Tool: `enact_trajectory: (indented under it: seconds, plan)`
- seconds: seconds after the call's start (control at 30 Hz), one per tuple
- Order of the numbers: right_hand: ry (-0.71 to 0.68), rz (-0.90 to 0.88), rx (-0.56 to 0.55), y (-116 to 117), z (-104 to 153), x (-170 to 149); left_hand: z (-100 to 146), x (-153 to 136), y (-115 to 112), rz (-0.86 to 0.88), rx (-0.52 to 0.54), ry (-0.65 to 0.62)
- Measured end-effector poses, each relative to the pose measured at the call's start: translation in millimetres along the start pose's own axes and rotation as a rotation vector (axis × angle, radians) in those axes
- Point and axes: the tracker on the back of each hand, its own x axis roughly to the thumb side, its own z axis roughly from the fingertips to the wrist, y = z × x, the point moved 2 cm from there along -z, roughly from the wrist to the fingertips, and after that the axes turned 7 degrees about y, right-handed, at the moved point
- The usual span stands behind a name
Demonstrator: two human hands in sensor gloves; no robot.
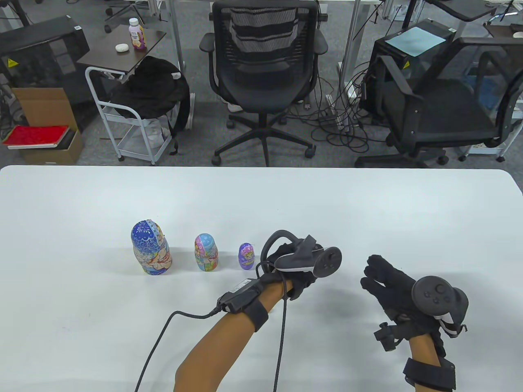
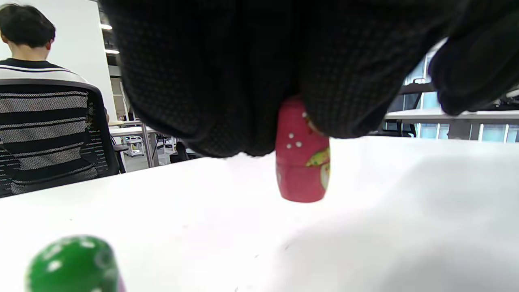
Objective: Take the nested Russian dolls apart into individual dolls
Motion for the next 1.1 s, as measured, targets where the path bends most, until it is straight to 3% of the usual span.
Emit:
enact_trajectory:
  seconds: [0.27,0.53,1.1]
  plan:
    - [-0.019,0.026,0.027,2,1,9,-18,-14,-26,-0.004,-0.094,0.019]
    - [-0.022,0.024,0.052,5,1,10,-26,-12,-44,-0.039,-0.103,0.004]
    - [-0.041,0.013,0.084,8,1,13,-34,-4,-54,-0.148,-0.122,0.024]
